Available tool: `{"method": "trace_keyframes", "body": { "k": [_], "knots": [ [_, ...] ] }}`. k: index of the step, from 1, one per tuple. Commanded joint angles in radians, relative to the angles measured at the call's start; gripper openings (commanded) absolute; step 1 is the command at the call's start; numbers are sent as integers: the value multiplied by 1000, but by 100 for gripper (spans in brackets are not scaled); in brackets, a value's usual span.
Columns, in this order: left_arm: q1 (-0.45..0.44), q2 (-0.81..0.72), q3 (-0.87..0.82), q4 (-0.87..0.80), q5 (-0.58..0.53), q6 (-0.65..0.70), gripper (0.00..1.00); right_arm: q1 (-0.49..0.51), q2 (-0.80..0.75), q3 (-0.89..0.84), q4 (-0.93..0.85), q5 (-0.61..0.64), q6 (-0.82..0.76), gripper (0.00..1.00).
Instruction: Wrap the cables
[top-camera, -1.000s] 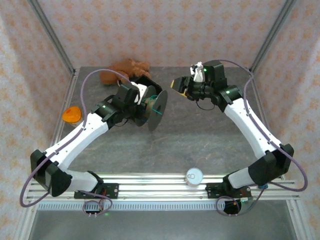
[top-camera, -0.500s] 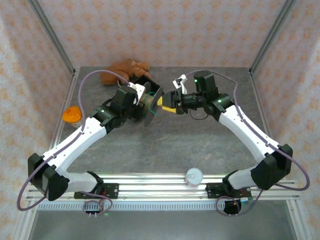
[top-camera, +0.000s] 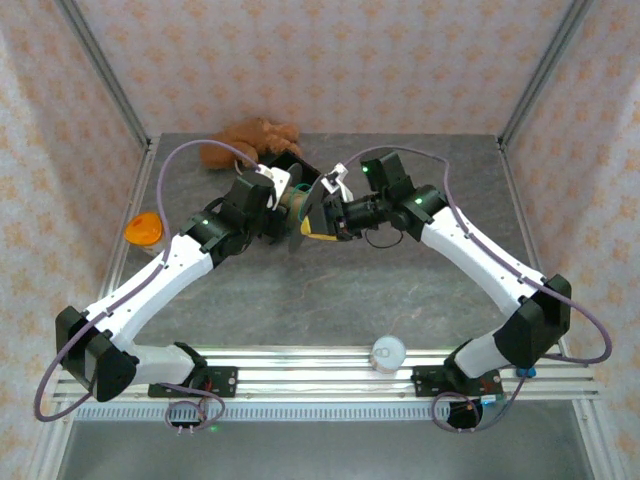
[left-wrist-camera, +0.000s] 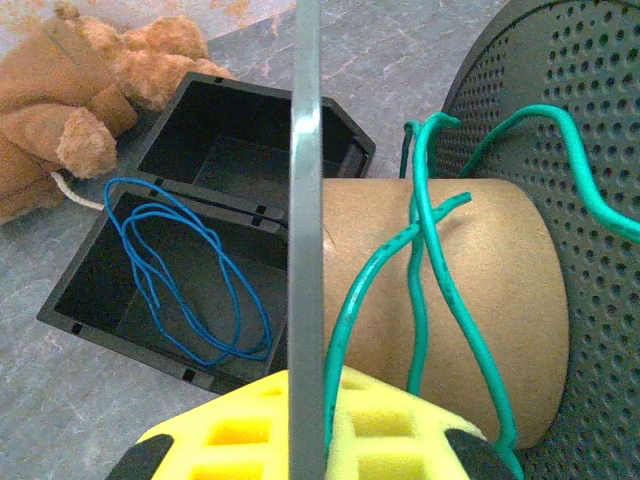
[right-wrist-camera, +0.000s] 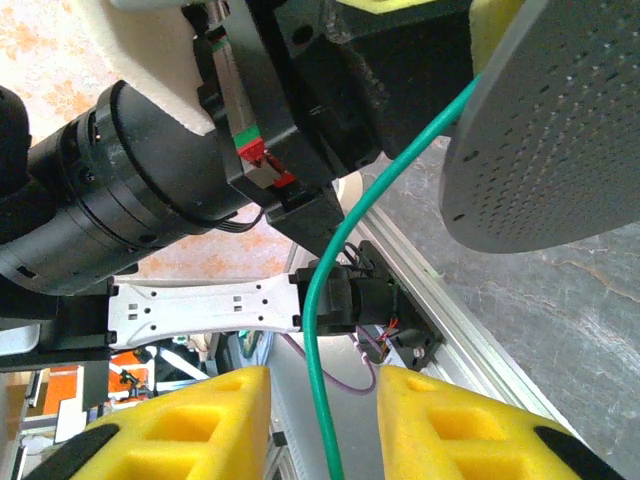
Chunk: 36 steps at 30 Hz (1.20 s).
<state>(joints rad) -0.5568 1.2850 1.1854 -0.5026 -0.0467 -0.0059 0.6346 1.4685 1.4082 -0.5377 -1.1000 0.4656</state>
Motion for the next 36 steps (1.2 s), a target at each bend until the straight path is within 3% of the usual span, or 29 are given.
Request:
{"method": "trace_keyframes", "body": {
  "k": [1, 6, 13, 17, 22, 30, 36],
  "knots": [
    [-7, -16, 11, 75, -29, 2, 0, 12, 10, 45, -13, -7, -19, 29],
    [-6, -3, 34, 44, -60, -21, 0, 22, 18, 52, -11, 3, -20, 0],
    [-2, 50, 172, -74, -181, -218, 0, 114, -3, -23, 59, 113, -18, 0],
    [20, 77, 260, -127, -172, -358, 0, 188, -10, -120, 132, 253, -27, 0],
    [95, 83, 325, -158, -31, -504, 0, 247, 1, -247, 207, 441, -96, 0],
    [218, 7, 297, -133, 218, -605, 0, 228, -98, -486, 416, 746, -89, 0],
    [309, -61, 249, -101, 446, -633, 0, 140, -141, -642, 653, 737, -64, 0]
  ]
}}
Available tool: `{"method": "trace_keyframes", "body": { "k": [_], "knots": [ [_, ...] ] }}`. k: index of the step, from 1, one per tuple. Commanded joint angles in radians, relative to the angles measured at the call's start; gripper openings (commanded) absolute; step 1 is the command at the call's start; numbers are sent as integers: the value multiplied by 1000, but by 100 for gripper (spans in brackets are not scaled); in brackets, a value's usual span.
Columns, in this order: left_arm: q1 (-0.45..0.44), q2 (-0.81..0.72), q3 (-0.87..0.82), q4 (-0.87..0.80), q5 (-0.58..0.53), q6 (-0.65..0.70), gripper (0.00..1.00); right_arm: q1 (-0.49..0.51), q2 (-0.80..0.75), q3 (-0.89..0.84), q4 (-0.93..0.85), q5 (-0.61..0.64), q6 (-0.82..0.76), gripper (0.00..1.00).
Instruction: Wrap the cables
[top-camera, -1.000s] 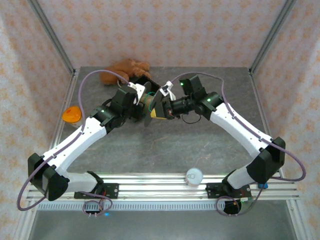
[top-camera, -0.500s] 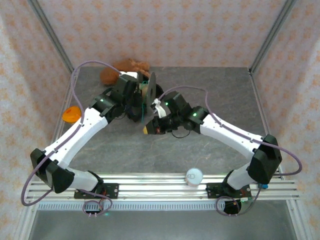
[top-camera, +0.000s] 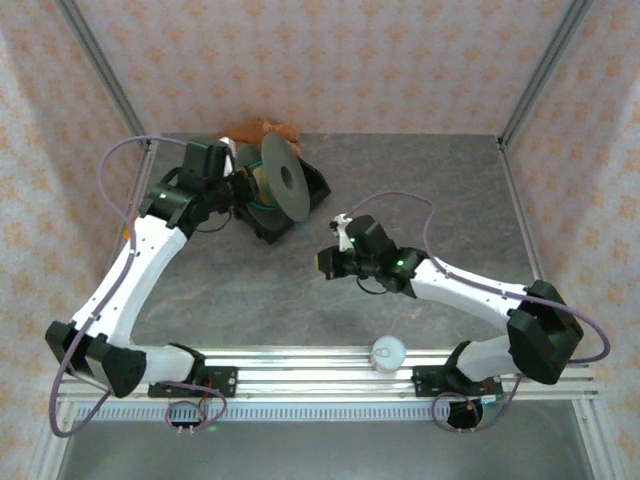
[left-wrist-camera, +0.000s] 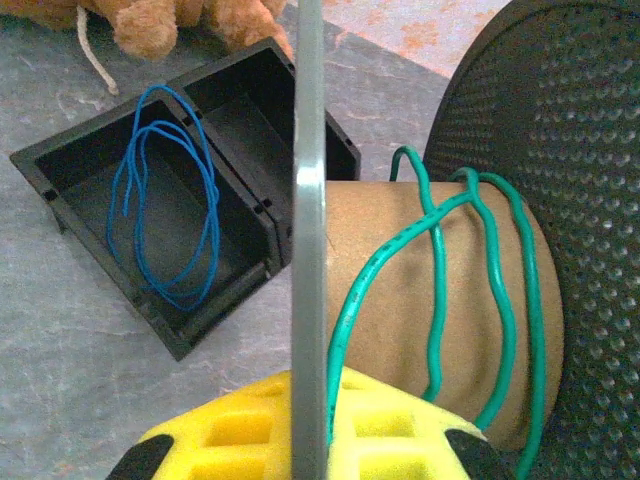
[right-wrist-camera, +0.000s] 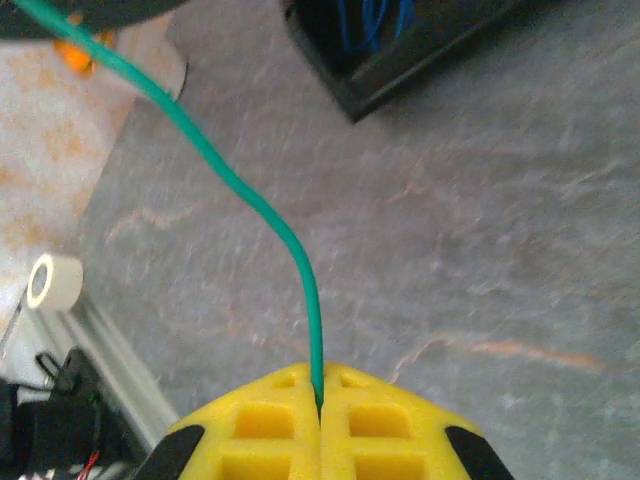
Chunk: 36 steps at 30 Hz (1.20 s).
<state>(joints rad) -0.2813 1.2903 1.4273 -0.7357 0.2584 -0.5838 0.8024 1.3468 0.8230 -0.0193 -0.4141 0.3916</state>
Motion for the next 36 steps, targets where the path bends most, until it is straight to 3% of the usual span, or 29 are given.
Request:
{"method": "trace_keyframes", "body": {
  "k": [1, 7, 14, 19, 22, 28, 31, 36],
  "knots": [
    [48, -72, 2, 137, 186, -57, 0, -49, -19, -76, 178, 23, 5, 0],
    [103, -88, 2, 125, 398, -19, 0, -177, 10, -111, 306, -127, 14, 0],
    [107, -77, 19, 73, 564, 129, 0, -358, 91, -61, 432, -430, 91, 0],
    [107, -49, 60, -11, 636, 286, 0, -427, 176, 90, 258, -636, 3, 0],
    [98, -34, 78, -73, 642, 388, 0, -436, 233, 229, 13, -718, -140, 0],
    [8, -32, 81, -176, 509, 579, 0, -464, 299, 469, -437, -760, -409, 0],
    [-21, -19, 79, -201, 421, 624, 0, -479, 293, 528, -565, -729, -491, 0],
    [-67, -7, 76, -230, 290, 694, 0, -517, 230, 529, -582, -658, -500, 0]
  ]
}}
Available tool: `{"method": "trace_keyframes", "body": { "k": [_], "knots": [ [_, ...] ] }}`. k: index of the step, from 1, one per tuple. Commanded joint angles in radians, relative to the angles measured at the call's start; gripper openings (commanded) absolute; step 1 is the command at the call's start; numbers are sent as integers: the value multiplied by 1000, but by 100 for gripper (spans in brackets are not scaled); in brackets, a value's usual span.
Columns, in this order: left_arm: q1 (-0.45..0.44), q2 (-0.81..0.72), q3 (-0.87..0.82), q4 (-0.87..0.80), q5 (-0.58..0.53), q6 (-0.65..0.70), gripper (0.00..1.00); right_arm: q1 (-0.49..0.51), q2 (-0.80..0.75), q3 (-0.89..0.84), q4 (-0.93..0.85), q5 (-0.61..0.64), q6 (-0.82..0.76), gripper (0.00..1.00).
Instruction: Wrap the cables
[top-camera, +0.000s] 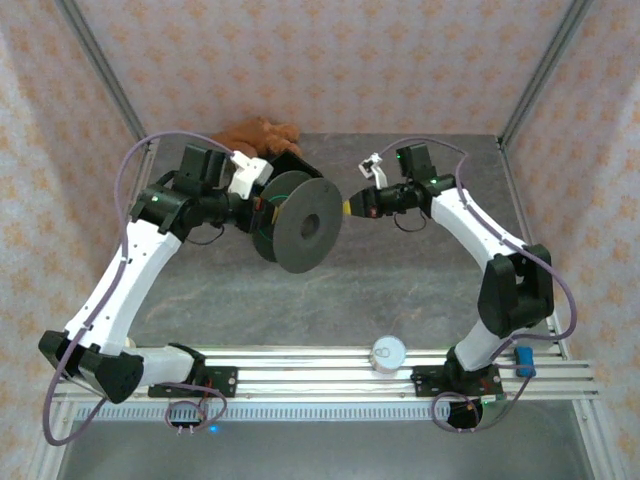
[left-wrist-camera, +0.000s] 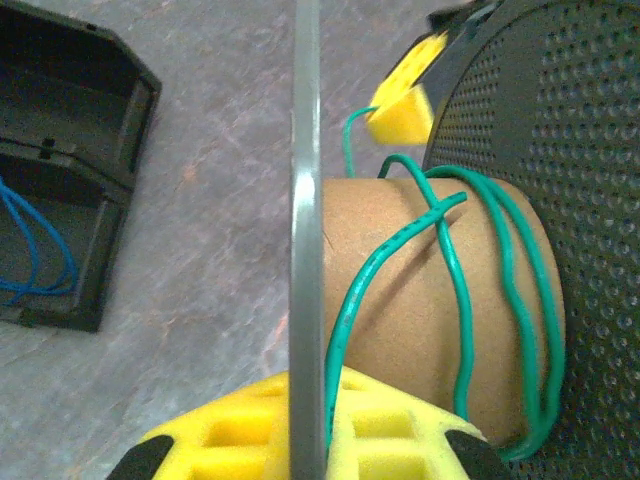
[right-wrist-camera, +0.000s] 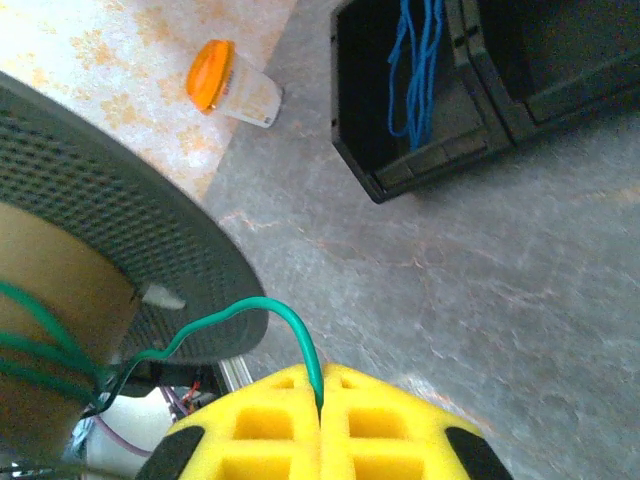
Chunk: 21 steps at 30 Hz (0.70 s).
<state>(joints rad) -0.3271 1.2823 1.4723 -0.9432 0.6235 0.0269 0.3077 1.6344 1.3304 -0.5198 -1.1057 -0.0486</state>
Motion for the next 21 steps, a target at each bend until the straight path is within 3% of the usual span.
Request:
{"method": "trace_keyframes", "body": {
  "k": [1, 6, 10, 16, 21],
  "knots": [
    [-36, 3, 32, -25, -103, 97, 0, -28, -72, 20, -77, 43, -62, 0],
    [-101, 21, 40, -37, -161, 157, 0, -29, -102, 49, -86, 92, -91, 0],
    [-127, 47, 40, -43, -192, 184, 0, -29, -104, 62, -66, 23, -125, 0],
    [-207, 119, 69, -82, -382, 223, 0, -11, -80, 154, -204, -89, -209, 0],
    [-261, 169, 98, -56, -592, 202, 0, 54, -65, 243, -340, -81, -193, 0]
  ]
}}
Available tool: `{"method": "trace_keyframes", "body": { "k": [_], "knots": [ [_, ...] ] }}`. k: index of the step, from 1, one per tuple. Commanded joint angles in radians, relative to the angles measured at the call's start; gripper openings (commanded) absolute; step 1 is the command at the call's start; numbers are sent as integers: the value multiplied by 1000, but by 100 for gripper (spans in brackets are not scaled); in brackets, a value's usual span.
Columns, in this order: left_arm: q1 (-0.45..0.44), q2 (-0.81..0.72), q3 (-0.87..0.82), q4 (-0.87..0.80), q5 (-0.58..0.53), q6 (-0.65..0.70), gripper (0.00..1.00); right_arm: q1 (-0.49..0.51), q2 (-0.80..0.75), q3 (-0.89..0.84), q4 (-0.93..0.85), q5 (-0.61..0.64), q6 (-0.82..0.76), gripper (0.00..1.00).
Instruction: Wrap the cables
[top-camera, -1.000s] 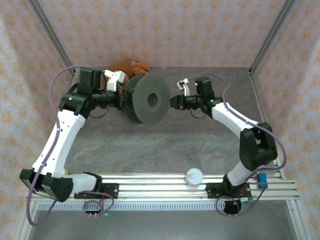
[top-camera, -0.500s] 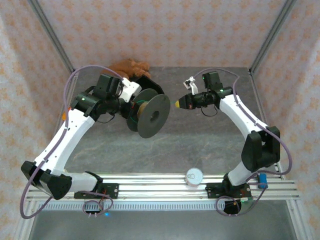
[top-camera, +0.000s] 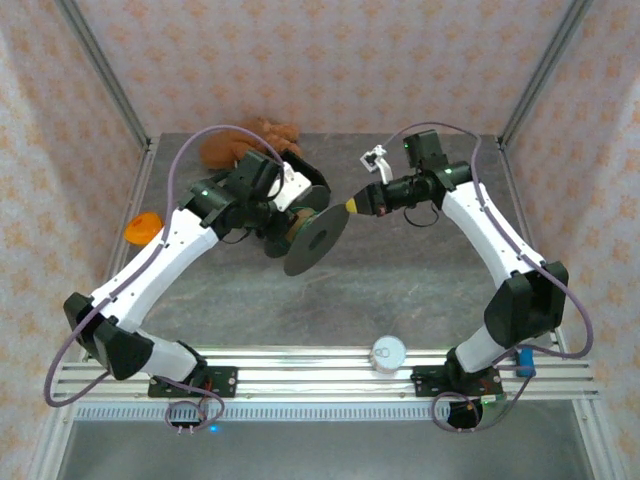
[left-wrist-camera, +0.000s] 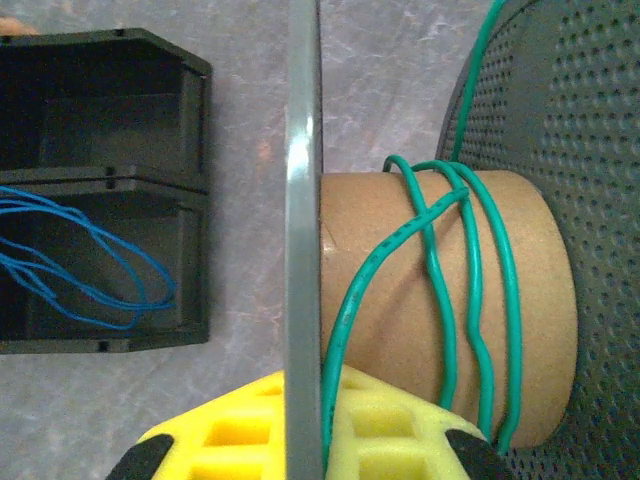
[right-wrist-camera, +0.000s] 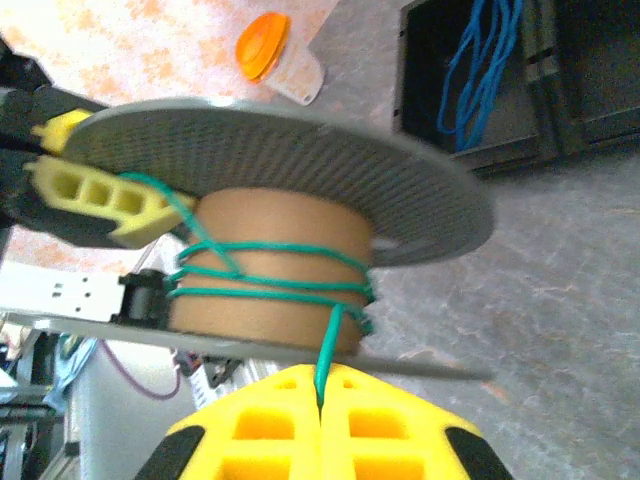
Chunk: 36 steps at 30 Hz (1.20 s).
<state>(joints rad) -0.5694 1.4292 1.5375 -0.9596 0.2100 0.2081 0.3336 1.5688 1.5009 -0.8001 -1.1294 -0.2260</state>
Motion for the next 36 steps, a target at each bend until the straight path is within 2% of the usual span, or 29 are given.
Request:
{"method": "trace_keyframes", "body": {
  "k": [1, 4, 7, 12, 17, 20, 25, 28, 30, 32, 36],
  "knots": [
    [-25, 32, 36, -19, -236, 2, 0, 46, 4, 86, -57, -34, 26, 0],
    [-48, 60, 55, 20, -350, -45, 0, 93, 25, 107, -27, 14, 212, 0],
    [-82, 82, 65, 43, -409, -65, 0, 115, 69, 158, -38, 39, 369, 0],
    [-132, 106, 37, 90, -447, -27, 0, 109, 96, 213, 11, 4, 508, 0],
    [-133, 43, -107, 205, -446, 51, 0, 33, 179, 339, -209, -15, 368, 0],
    [-130, -8, -186, 287, -414, 81, 0, 0, 215, 351, -312, 35, 257, 0],
    [-124, -26, -242, 345, -378, 129, 0, -11, 269, 354, -356, 9, 180, 0],
    [-124, -21, -261, 358, -376, 169, 0, -11, 320, 416, -477, -2, 52, 0],
    [-124, -24, -268, 356, -354, 192, 0, -11, 344, 455, -559, 81, -16, 0],
    [-127, -28, -271, 353, -321, 205, 0, -11, 343, 432, -539, 223, -13, 0],
    [-137, -19, -269, 338, -286, 219, 0, 0, 349, 403, -498, 409, -22, 0]
  ]
}}
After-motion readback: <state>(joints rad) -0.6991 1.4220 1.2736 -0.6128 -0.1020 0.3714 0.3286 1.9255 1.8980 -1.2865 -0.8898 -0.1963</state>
